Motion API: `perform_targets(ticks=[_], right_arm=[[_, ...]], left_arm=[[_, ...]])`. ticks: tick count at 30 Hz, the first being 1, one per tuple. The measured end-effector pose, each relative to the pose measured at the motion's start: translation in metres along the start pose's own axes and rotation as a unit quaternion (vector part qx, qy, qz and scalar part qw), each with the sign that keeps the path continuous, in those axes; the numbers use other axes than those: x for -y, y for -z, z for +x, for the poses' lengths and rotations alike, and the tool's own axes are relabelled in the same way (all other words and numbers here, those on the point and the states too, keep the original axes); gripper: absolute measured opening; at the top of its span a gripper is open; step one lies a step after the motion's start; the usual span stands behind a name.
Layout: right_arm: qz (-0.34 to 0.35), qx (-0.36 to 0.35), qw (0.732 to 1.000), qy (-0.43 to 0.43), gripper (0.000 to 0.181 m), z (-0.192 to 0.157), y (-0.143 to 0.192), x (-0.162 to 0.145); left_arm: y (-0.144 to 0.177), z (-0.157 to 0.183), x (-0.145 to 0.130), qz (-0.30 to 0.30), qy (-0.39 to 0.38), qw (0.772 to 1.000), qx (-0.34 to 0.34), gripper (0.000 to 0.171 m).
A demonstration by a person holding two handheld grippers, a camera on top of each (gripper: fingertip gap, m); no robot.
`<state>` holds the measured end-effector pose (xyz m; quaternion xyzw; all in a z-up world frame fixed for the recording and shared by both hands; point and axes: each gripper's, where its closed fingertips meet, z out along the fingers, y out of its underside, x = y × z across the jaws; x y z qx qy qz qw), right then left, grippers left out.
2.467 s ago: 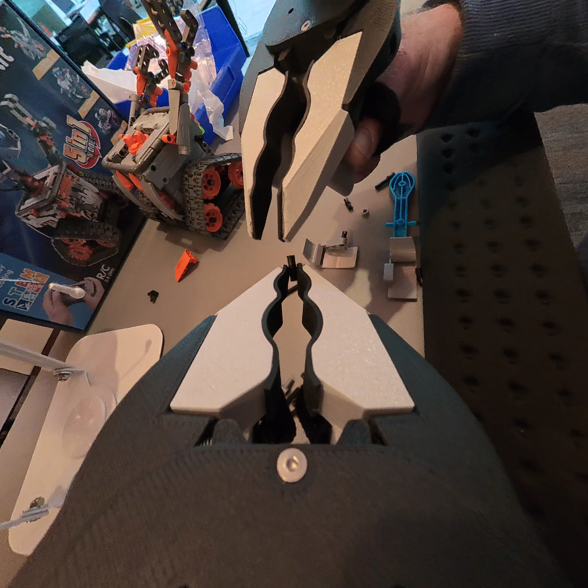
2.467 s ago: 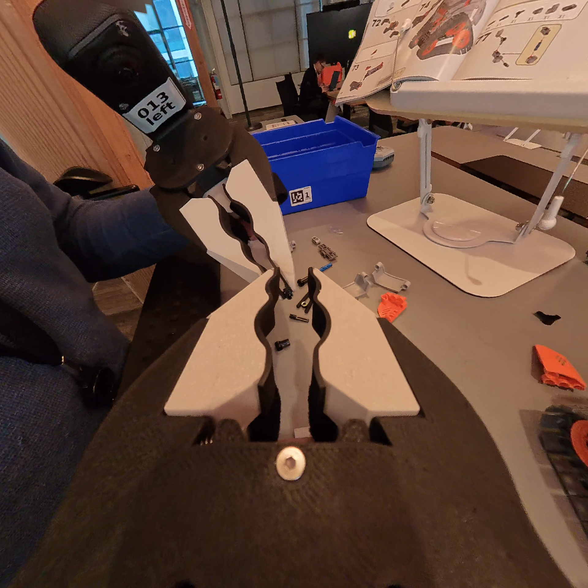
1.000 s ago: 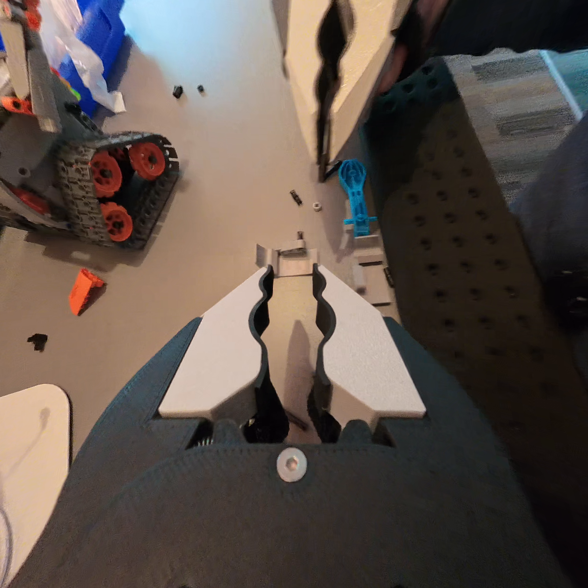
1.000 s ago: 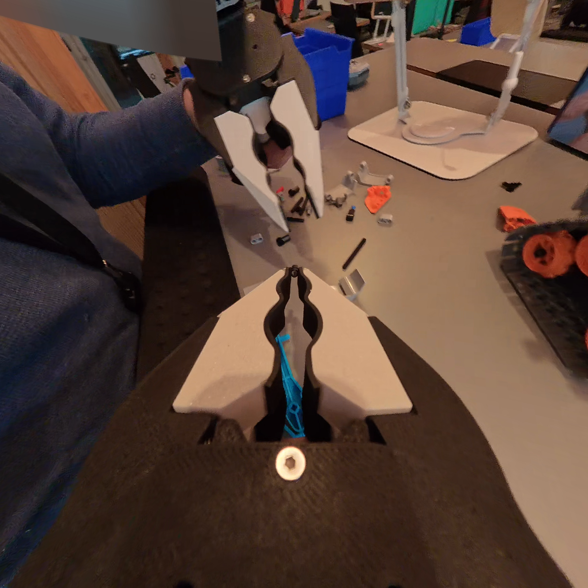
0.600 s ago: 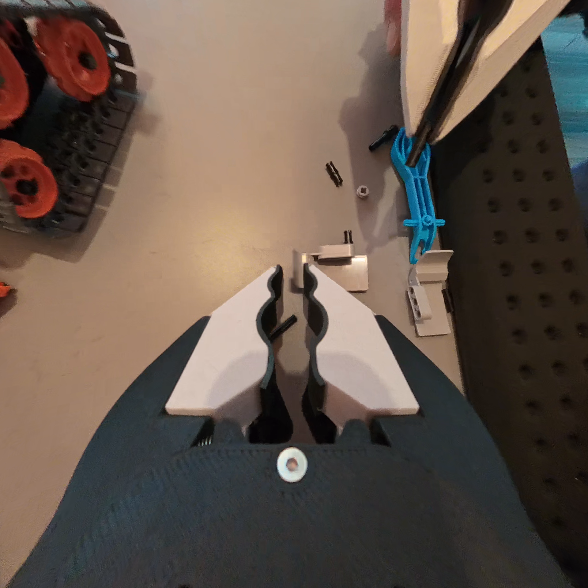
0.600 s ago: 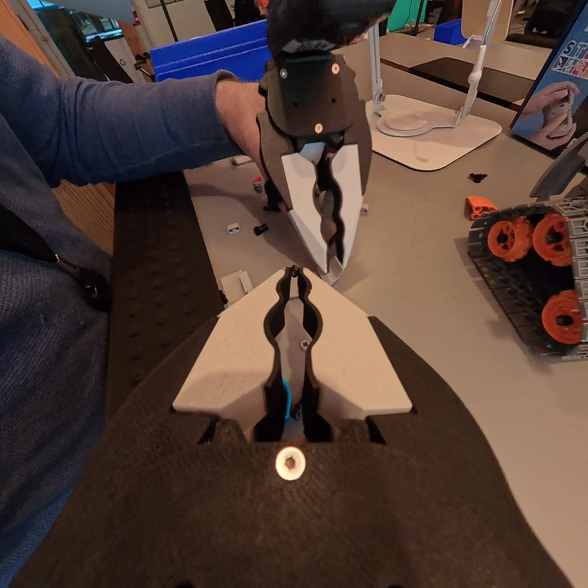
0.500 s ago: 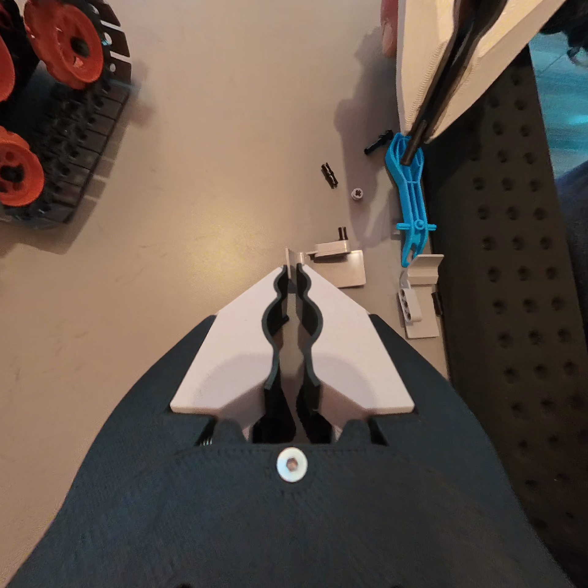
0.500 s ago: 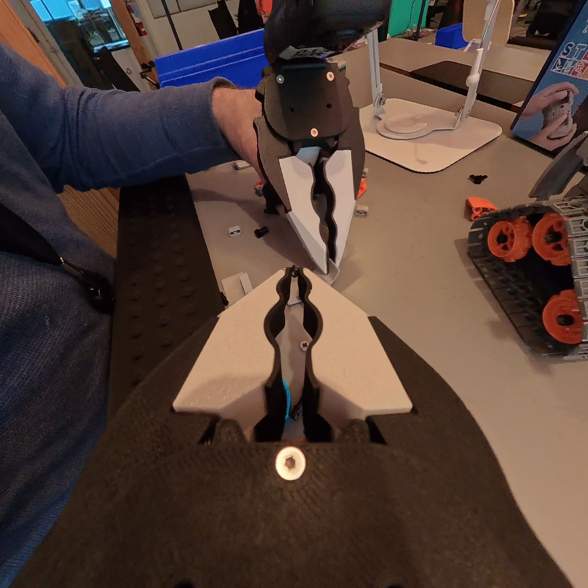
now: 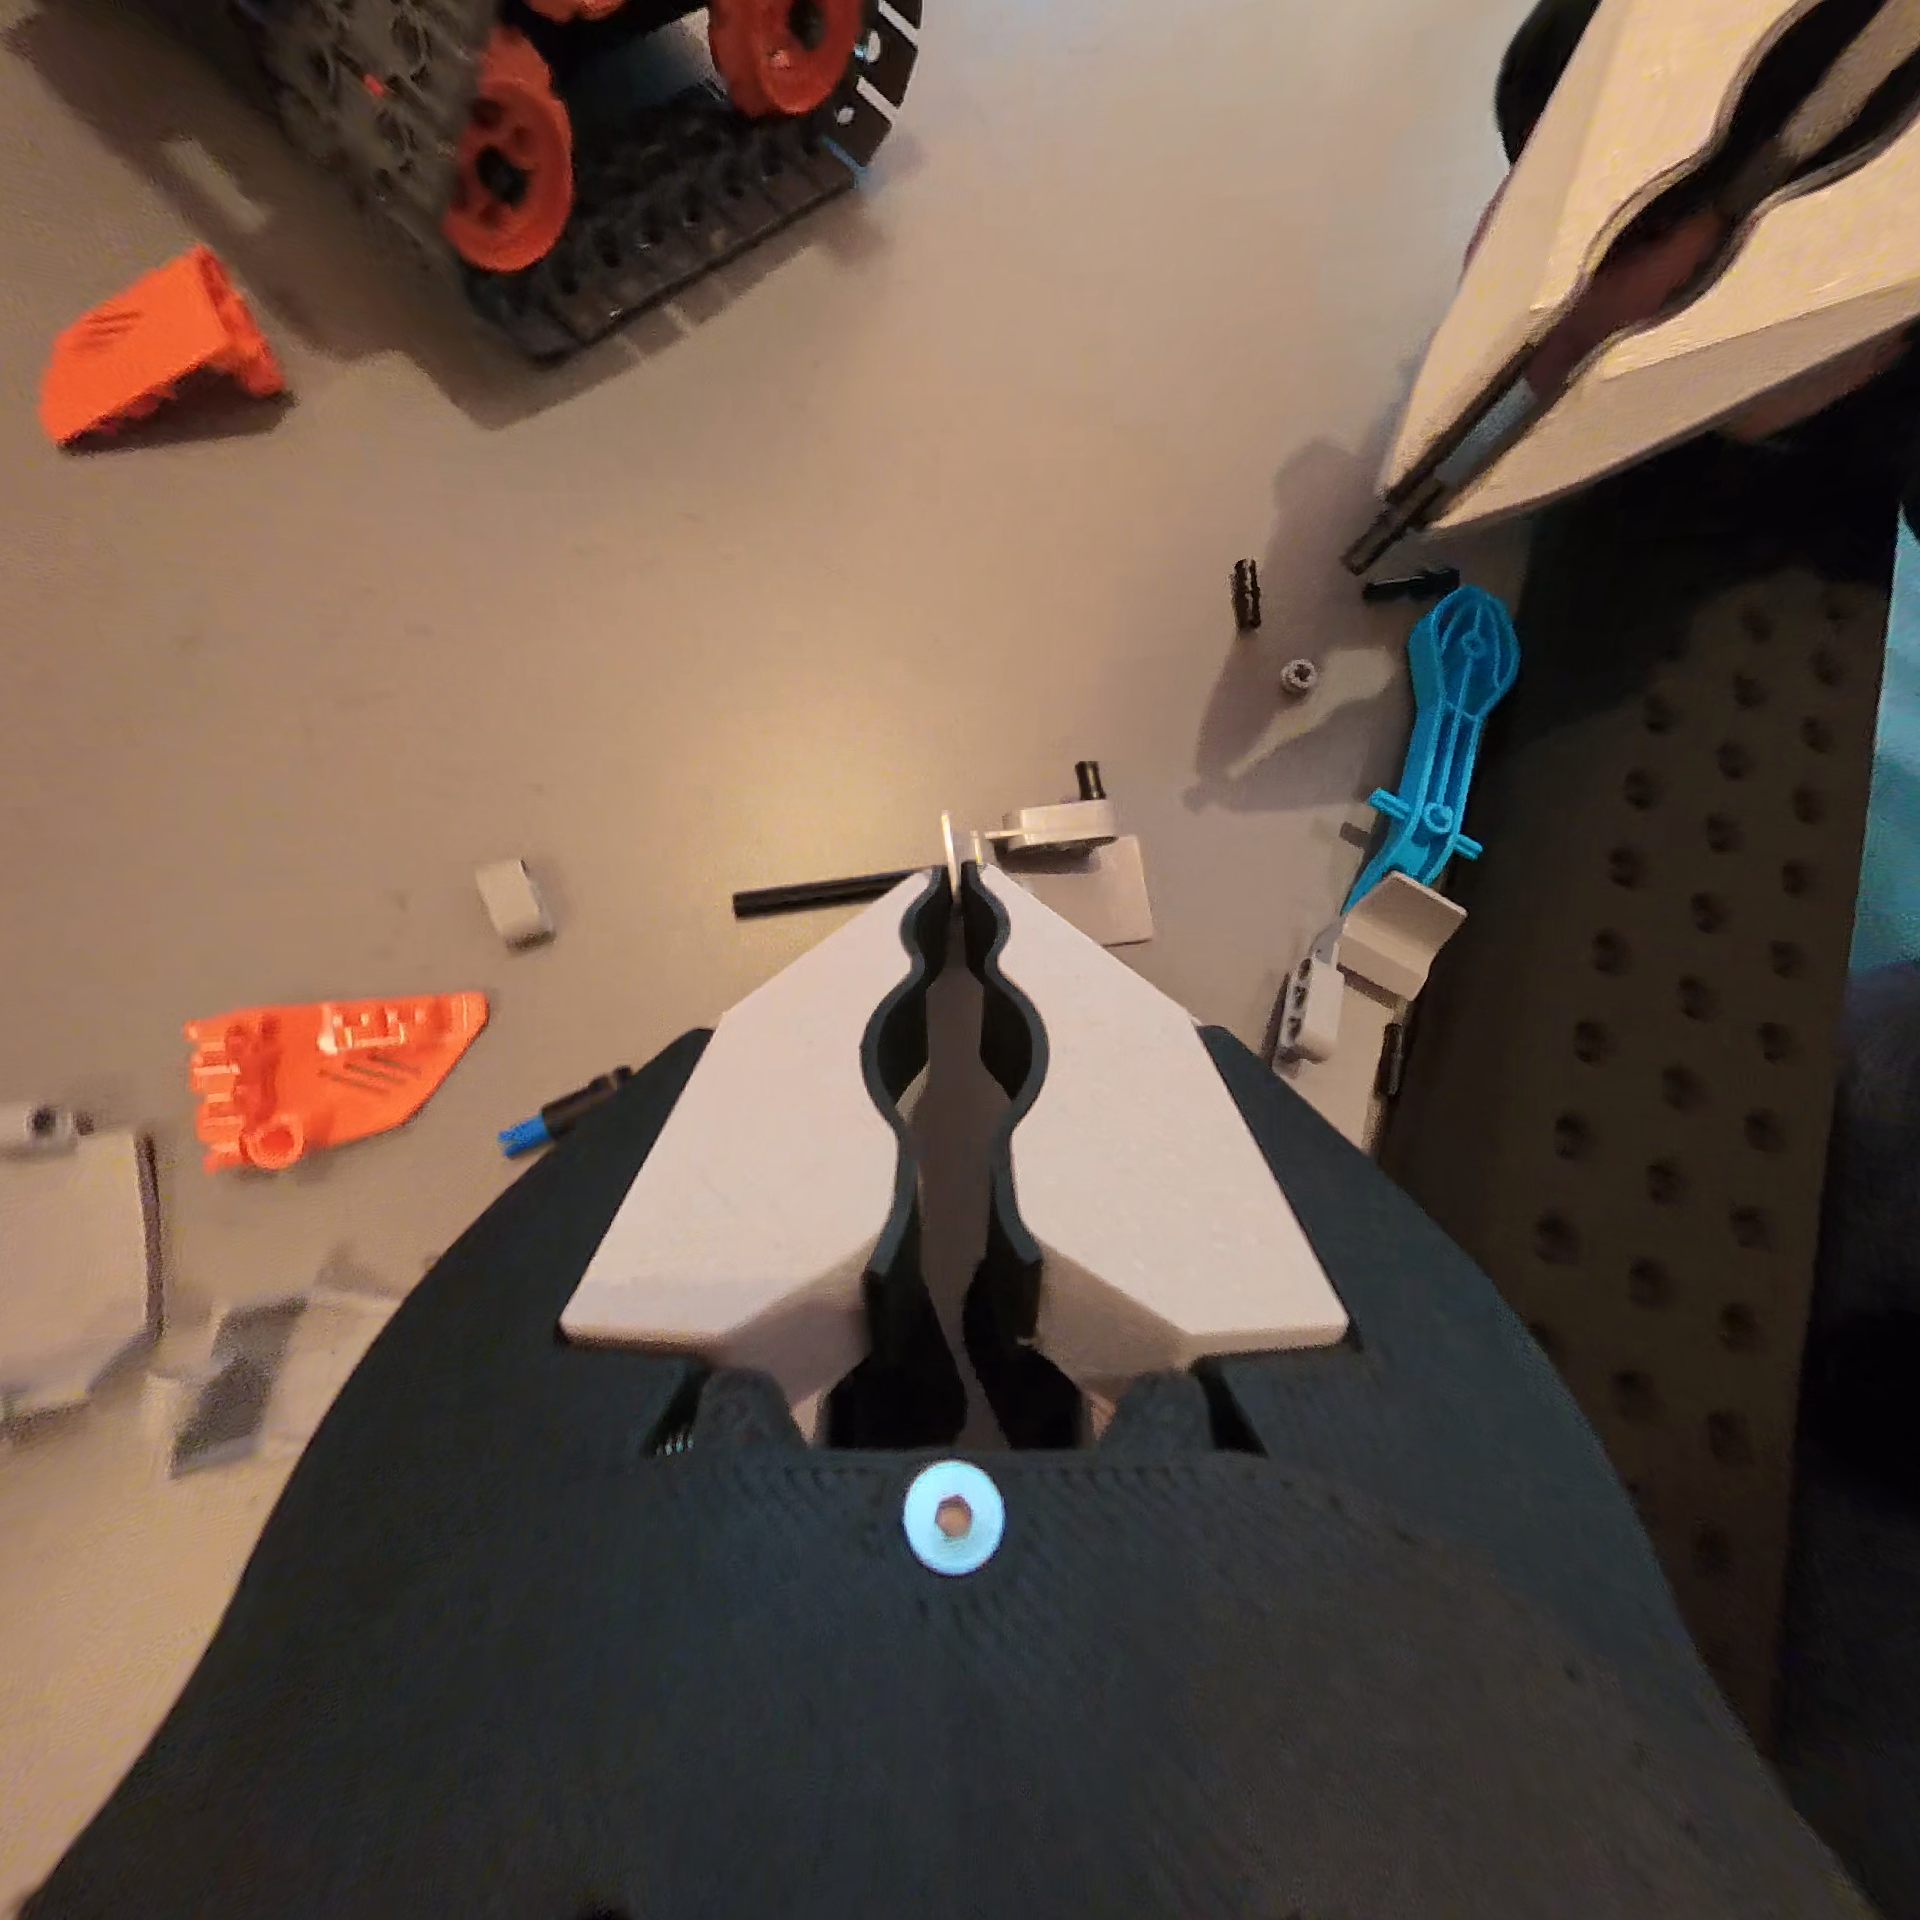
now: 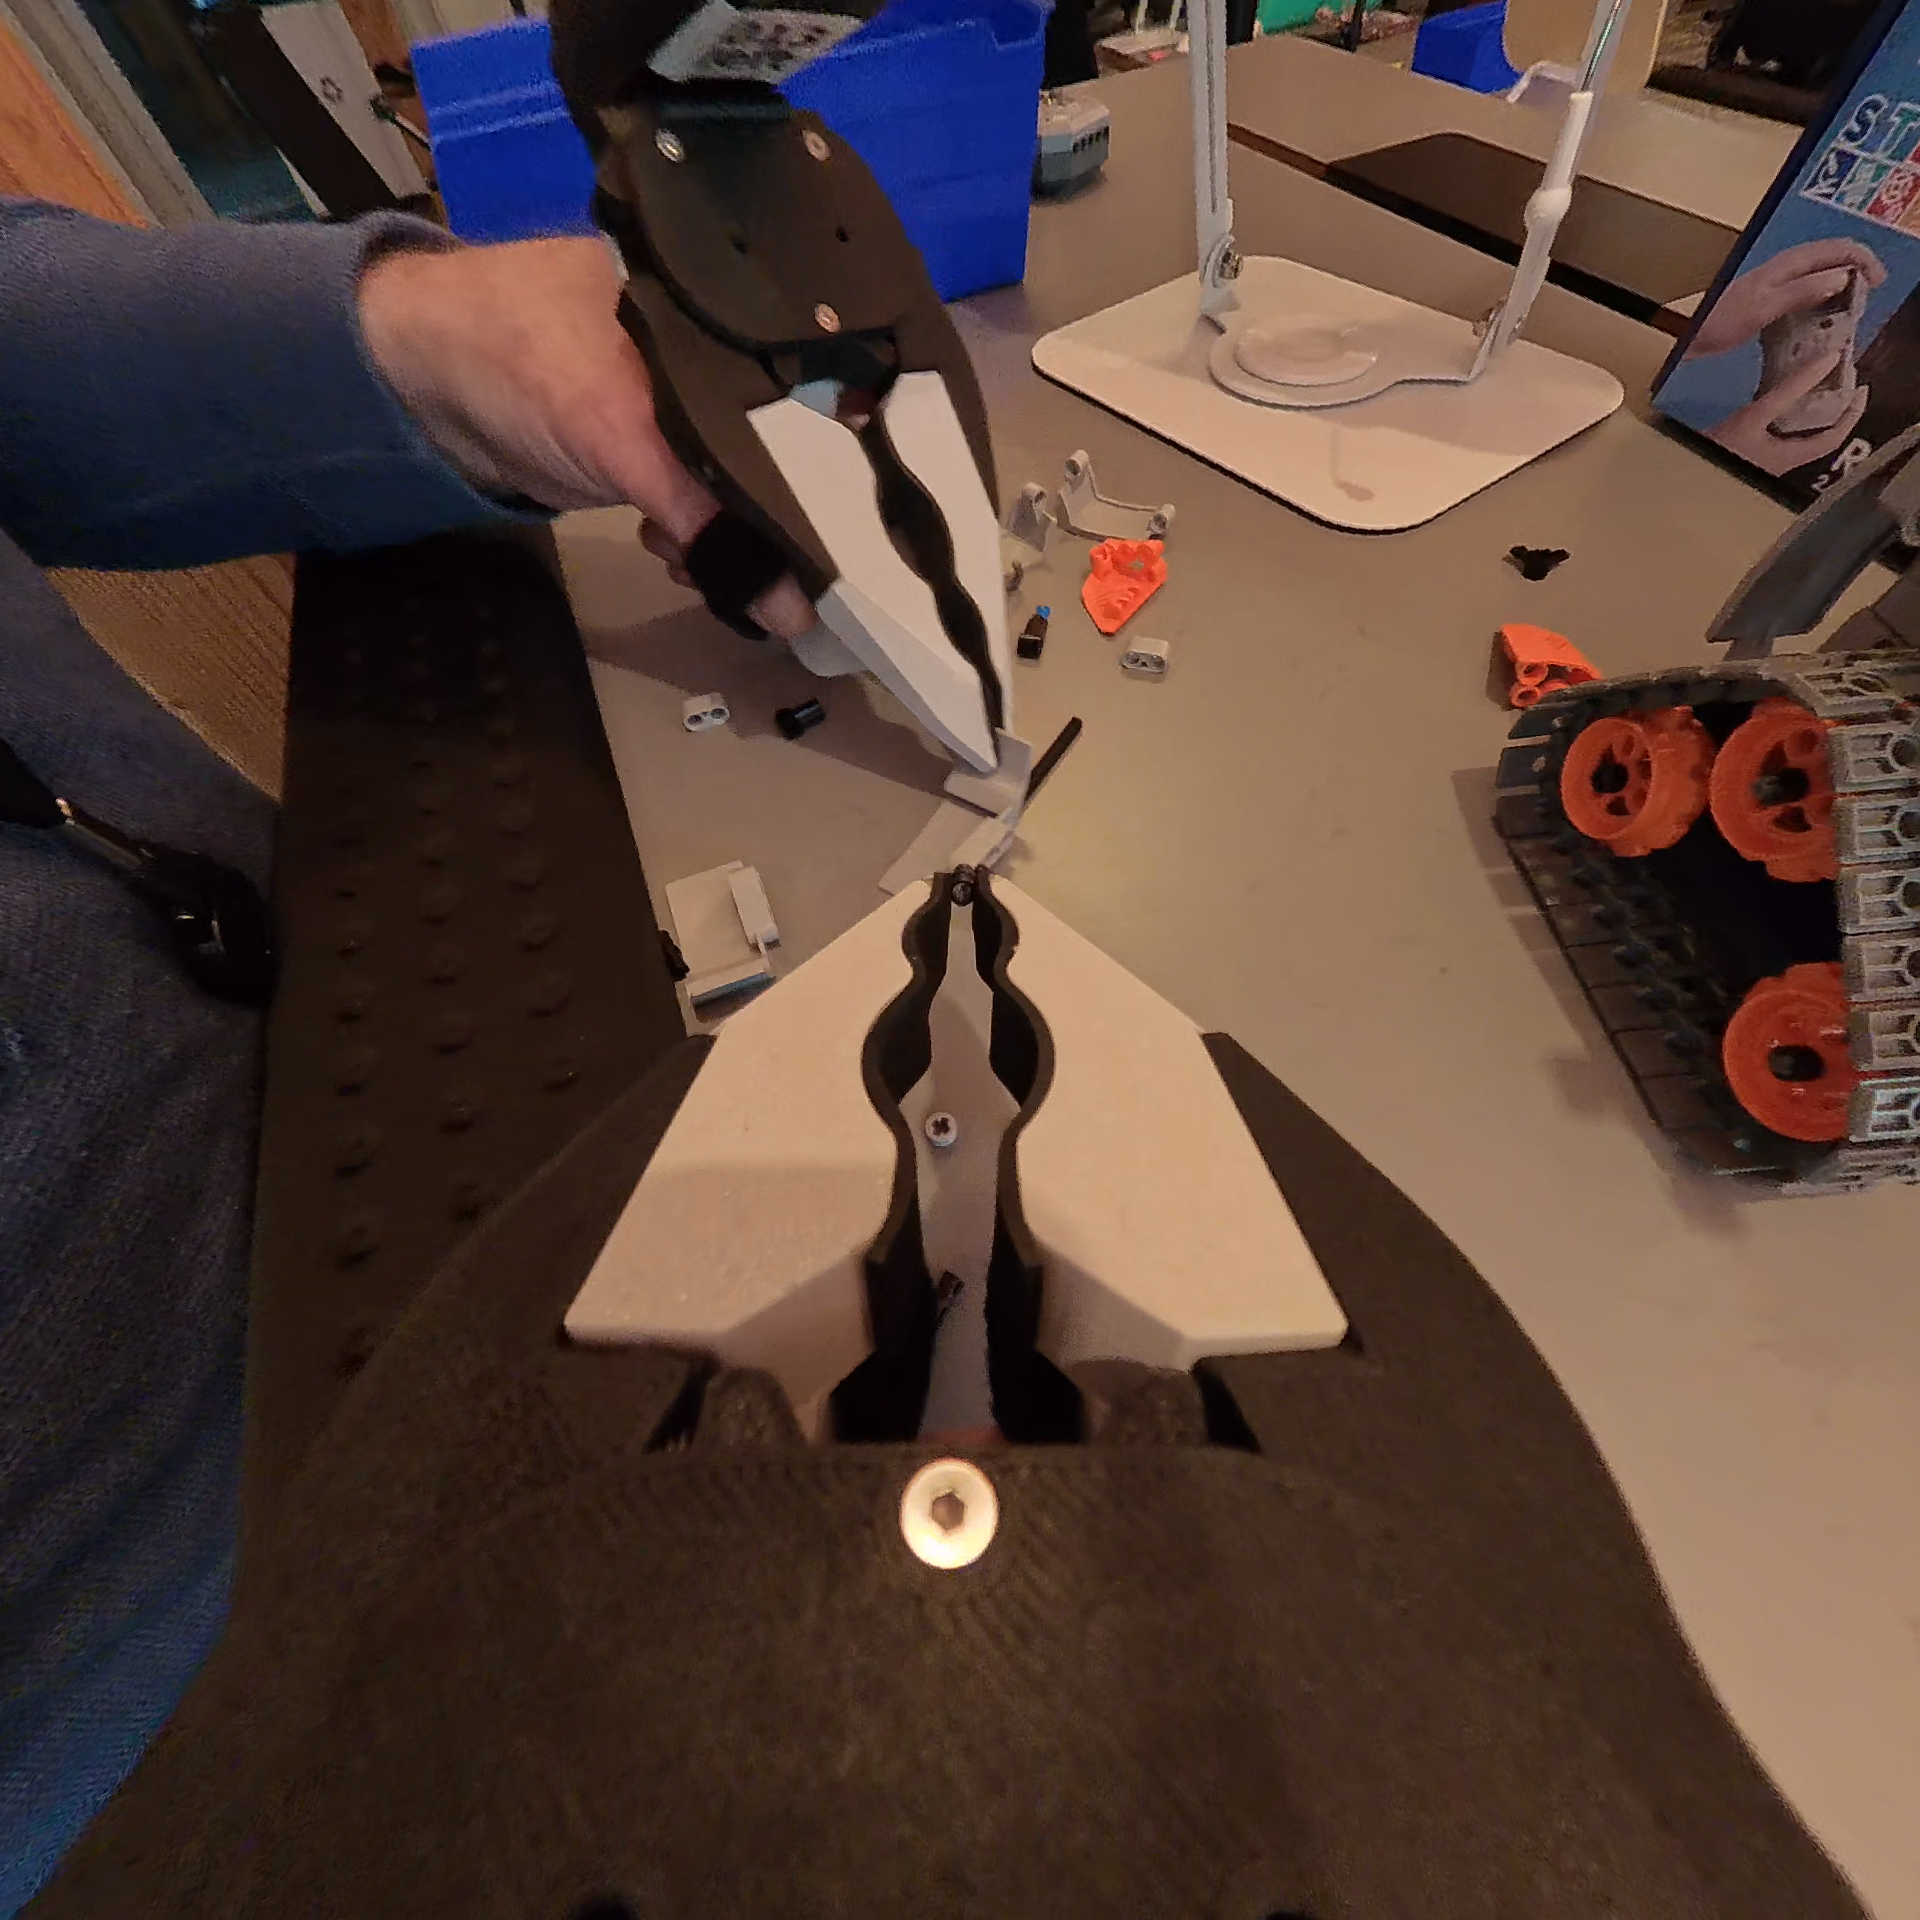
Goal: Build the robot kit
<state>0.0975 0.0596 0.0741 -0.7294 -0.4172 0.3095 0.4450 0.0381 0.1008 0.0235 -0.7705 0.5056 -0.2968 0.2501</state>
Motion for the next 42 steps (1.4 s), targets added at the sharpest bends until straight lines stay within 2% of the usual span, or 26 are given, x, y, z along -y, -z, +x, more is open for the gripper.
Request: perform_targets(ticks=[3,9,17,21,24,28,31,35,42], right_arm=[[-0.004,-0.006,1.000,0.006,0.002,0.001,-0.002,-0.002],[-0.005,-0.021,1.000,0.010,0.002,0.004,0.001,-0.002],[-0.036,-0.040,0.998,0.043,0.002,0.003,-0.001,-0.009],[-0.054,-0.035,0.996,0.069,0.002,-0.005,-0.011,-0.011],[-0.067,-0.024,0.994,0.088,0.002,-0.010,-0.021,-0.012],[-0.097,-0.024,0.988,0.120,0.002,-0.010,-0.034,-0.016],[-0.113,-0.020,0.985,0.131,0.001,-0.007,-0.040,-0.019],[-0.126,-0.008,0.983,0.136,0.001,-0.006,-0.045,-0.025],[-0.138,-0.001,0.979,0.153,0.001,-0.006,-0.051,-0.031]], left_arm=[[0.004,0.006,-0.012,-0.014,0.014,1.000,0.003,0.009],[0.011,0.036,-0.024,-0.039,-0.003,0.998,-0.057,0.017],[0.028,0.018,-0.022,-0.019,-0.063,0.997,-0.046,0.022],[0.025,0.017,-0.022,-0.029,-0.101,0.993,-0.050,0.026],[0.018,0.026,-0.022,-0.036,-0.146,0.986,-0.077,0.027],[0.001,0.028,-0.023,-0.060,-0.163,0.981,-0.086,0.045],[-0.006,0.038,-0.023,-0.061,-0.162,0.980,-0.101,0.040],[-0.009,0.039,-0.021,-0.047,-0.147,0.983,-0.095,0.025],[-0.012,0.044,-0.018,-0.032,-0.124,0.986,-0.104,0.024]])
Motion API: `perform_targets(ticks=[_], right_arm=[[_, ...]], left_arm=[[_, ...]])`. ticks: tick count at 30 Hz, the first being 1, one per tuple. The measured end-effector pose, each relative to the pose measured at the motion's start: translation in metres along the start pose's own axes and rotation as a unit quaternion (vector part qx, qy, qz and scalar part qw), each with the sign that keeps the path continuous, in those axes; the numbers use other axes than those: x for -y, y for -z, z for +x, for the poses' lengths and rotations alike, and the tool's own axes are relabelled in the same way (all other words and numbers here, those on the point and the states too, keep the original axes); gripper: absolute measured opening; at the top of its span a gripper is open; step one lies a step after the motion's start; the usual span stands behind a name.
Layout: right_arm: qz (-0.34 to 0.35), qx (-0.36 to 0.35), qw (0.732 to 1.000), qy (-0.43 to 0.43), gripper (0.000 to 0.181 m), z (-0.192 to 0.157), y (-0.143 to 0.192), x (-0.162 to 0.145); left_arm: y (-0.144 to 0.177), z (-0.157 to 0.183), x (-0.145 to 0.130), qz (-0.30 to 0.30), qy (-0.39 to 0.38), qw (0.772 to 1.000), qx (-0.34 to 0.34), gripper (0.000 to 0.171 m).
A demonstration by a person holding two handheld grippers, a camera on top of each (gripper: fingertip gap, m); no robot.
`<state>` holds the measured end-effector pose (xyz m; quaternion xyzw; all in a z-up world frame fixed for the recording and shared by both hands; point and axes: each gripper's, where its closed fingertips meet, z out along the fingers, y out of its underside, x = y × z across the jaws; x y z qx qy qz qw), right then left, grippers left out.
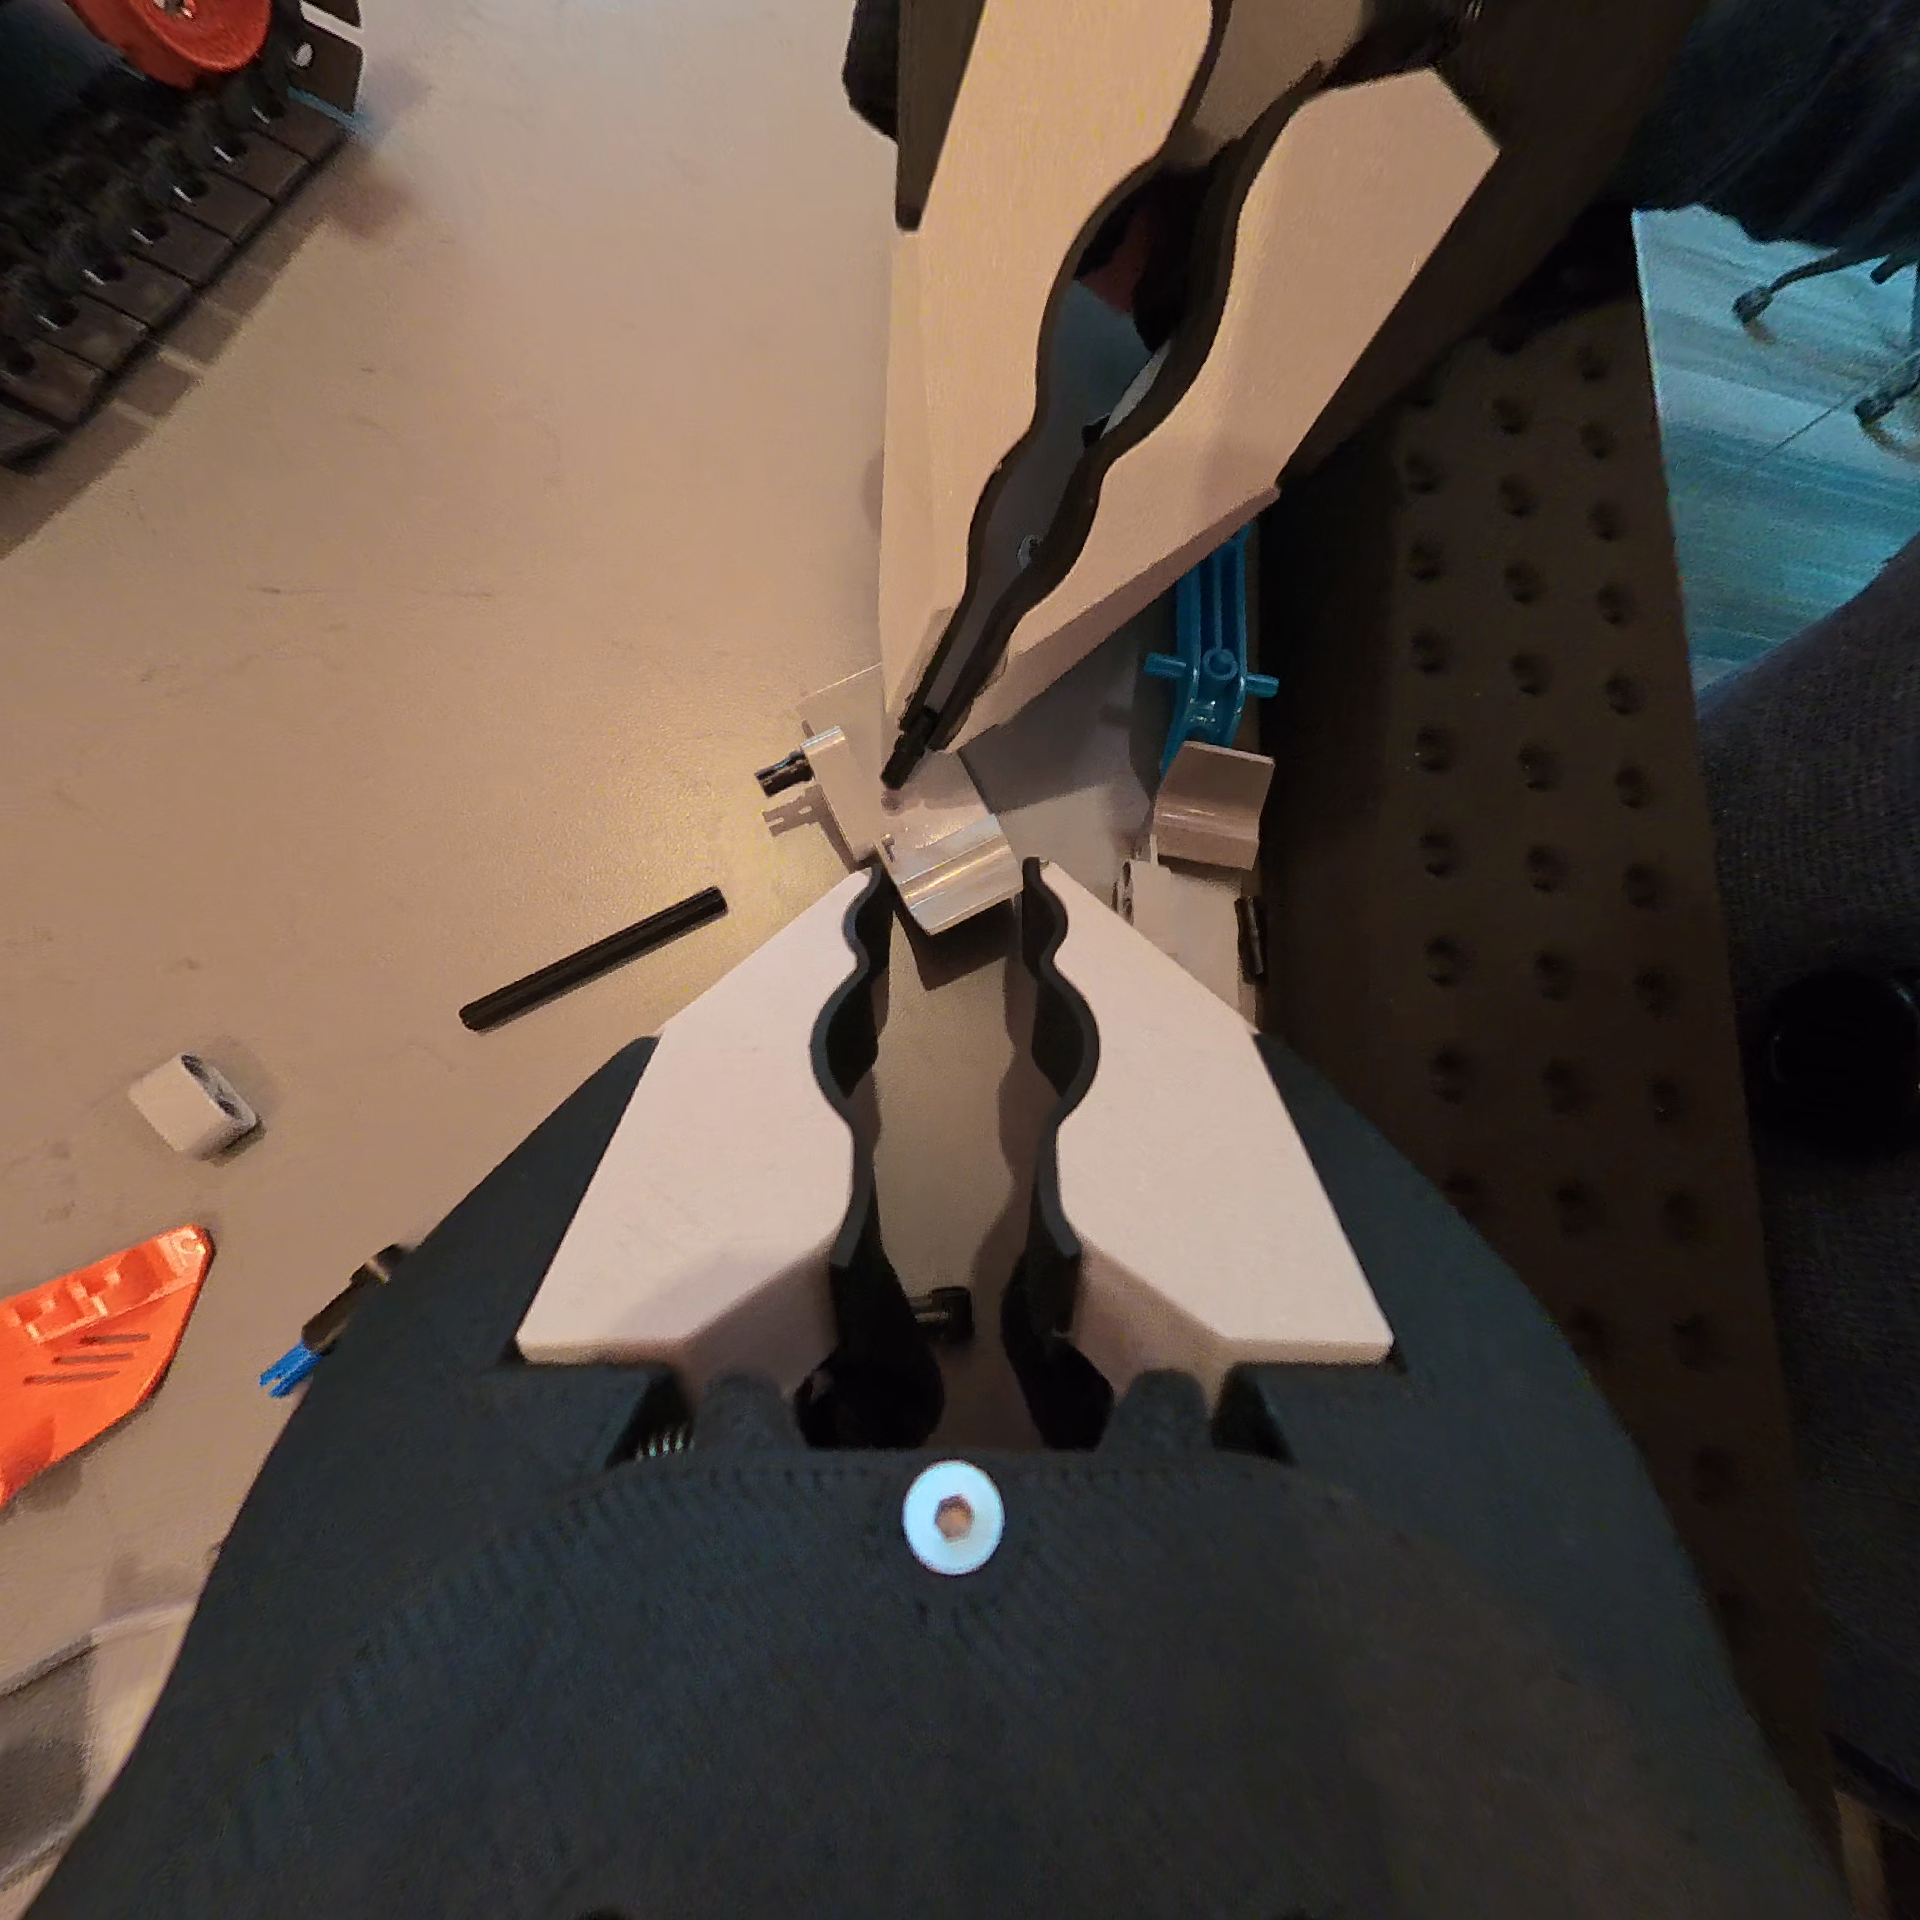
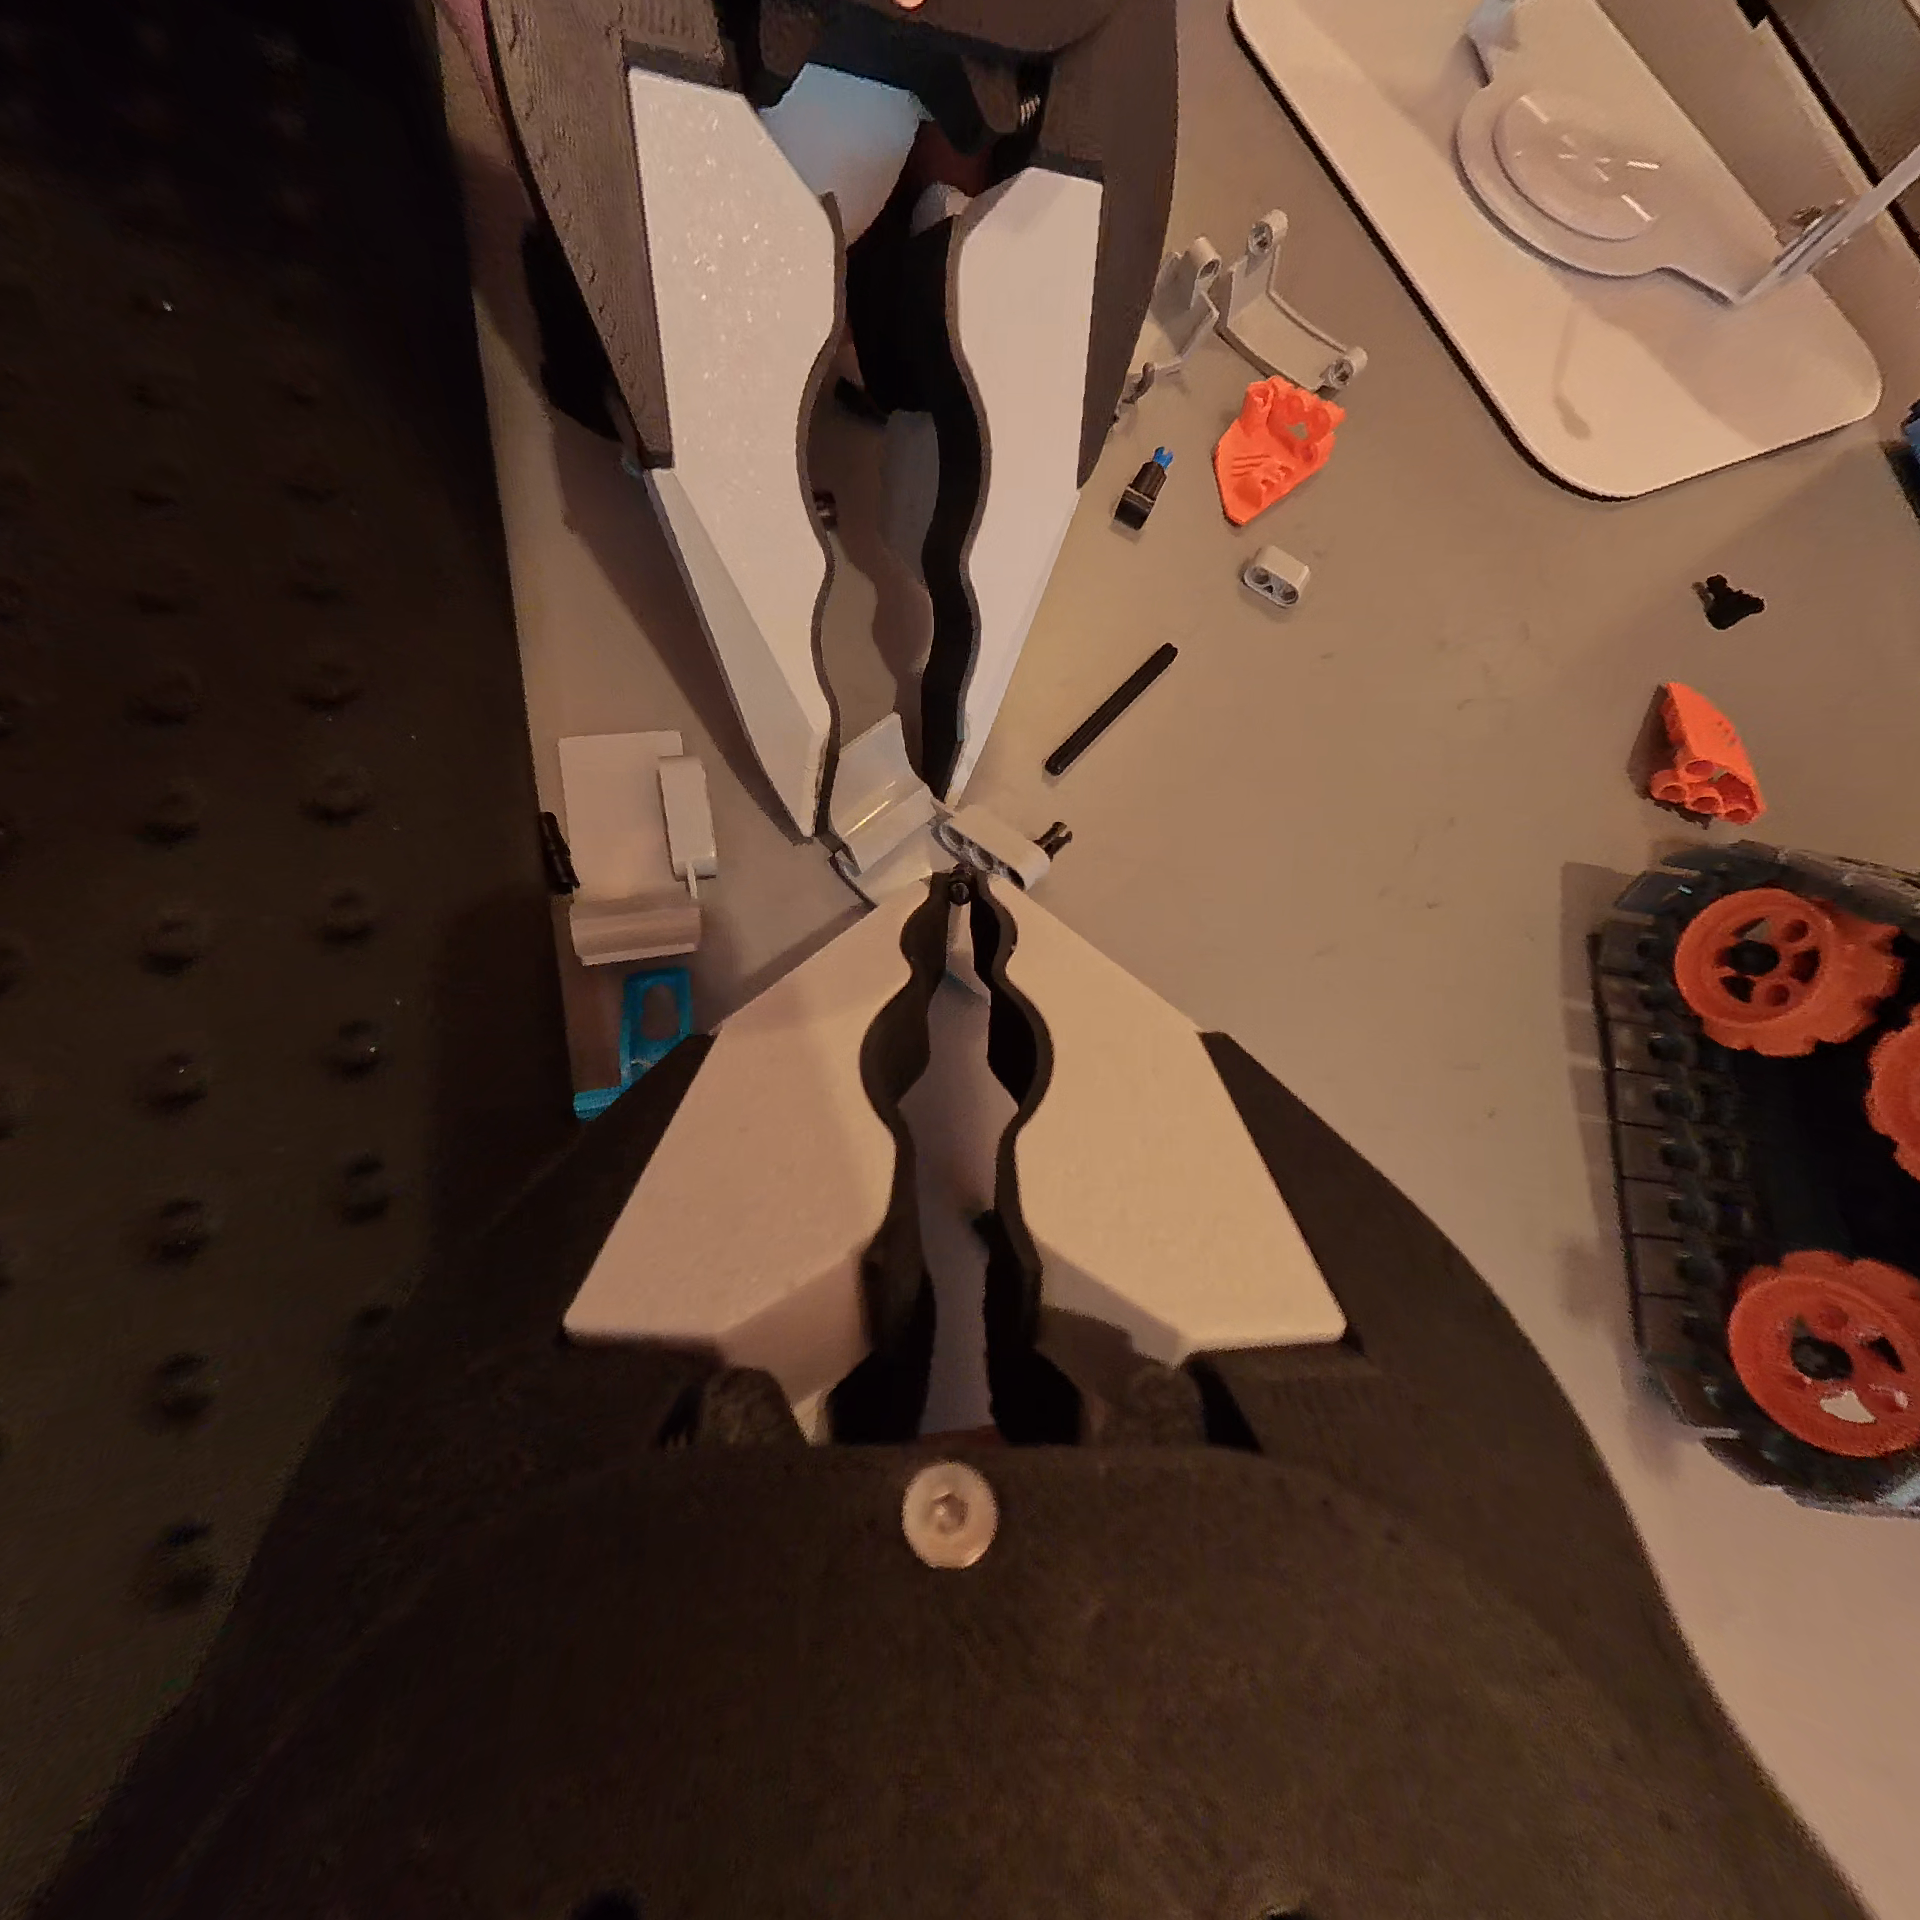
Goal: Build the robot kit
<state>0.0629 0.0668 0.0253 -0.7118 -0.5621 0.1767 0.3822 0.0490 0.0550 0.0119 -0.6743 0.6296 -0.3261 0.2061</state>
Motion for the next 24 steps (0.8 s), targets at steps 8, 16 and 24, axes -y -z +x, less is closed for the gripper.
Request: perform_targets(ticks=[8,16,24], right_arm=[[-0.009,-0.024,0.996,0.086,0.001,-0.002,-0.003,0.000],[-0.005,-0.043,0.990,0.138,0.001,0.003,-0.006,0.004],[-0.018,-0.032,0.988,0.152,0.001,0.008,-0.011,0.004]], left_arm=[[0.000,-0.002,0.006,0.029,0.094,0.994,-0.051,0.023],[0.001,-0.003,0.006,0.027,0.135,0.986,-0.095,0.023],[0.004,-0.008,0.006,0.028,0.161,0.980,-0.114,0.022]])
